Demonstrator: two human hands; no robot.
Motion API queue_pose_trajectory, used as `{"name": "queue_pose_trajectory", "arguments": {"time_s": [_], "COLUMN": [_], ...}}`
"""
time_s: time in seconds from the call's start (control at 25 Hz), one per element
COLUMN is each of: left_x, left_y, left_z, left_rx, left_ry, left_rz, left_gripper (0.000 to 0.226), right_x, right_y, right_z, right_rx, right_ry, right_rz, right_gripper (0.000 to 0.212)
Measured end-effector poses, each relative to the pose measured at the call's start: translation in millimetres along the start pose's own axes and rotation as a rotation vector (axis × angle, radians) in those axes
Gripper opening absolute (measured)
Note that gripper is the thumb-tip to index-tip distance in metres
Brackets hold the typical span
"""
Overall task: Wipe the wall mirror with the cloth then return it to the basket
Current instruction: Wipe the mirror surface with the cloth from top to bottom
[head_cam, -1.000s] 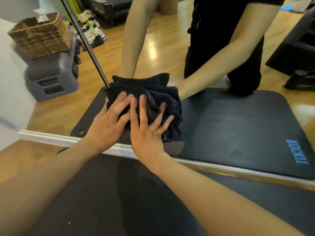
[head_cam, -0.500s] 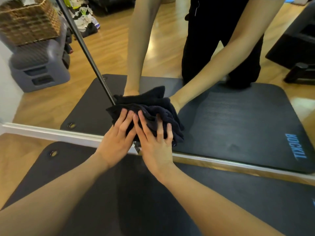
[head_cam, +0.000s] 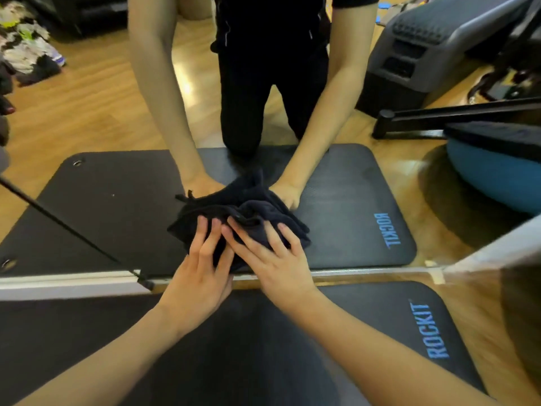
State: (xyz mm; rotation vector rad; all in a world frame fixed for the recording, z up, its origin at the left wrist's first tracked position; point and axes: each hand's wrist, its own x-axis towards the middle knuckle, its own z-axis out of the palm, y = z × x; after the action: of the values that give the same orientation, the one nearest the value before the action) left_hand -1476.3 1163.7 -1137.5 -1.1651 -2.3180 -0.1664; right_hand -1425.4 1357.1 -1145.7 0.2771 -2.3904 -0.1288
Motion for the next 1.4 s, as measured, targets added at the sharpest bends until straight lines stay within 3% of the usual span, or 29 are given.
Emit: {"name": "queue_pose_trajectory", "arguments": {"time_s": [0.08, 0.24, 0.4, 0.64, 0.88, 1.08, 1.28, 1.4], "left_x": [36, 98, 166, 239, 239, 215, 180, 150], "left_y": [37, 123, 211, 311, 331, 327, 282, 228], "left_z": [11, 26, 40, 51, 79, 107, 113, 106], "left_rx": [-0.038, -0.002, -0.001, 0.009, 0.051, 0.184, 0.262, 0.291], "left_ry": [0.005, -0.064, -0.014, 0.01, -0.022, -0.07, -0.061, -0.065], "left_rz": [0.113, 0.209, 0.327, 0.38, 0.38, 0.449, 0.527, 0.543], "left_gripper": [0.07, 0.089, 0.068, 0.072, 0.084, 0.086, 0.074, 0.078], "right_x": [-28, -83, -139, -190, -222, -240, -229, -207], "right_y": [51, 150, 247, 347, 352, 313, 263, 221], "right_z": [-20, -56, -91, -126, -88, -56, -44, -33], "right_rx": [-0.052, -0.153, -0.166, -0.207, -0.232, -0.058, 0.096, 0.126], "right_ry": [0.01, -0.046, -0.137, -0.179, -0.152, -0.155, -0.347, -0.341], "right_rz": [0.048, 0.06, 0.109, 0.19, 0.191, 0.338, 0.399, 0.311], "right_gripper": [0.058, 0.058, 0.072, 0.093, 0.082, 0.117, 0.131, 0.13]}}
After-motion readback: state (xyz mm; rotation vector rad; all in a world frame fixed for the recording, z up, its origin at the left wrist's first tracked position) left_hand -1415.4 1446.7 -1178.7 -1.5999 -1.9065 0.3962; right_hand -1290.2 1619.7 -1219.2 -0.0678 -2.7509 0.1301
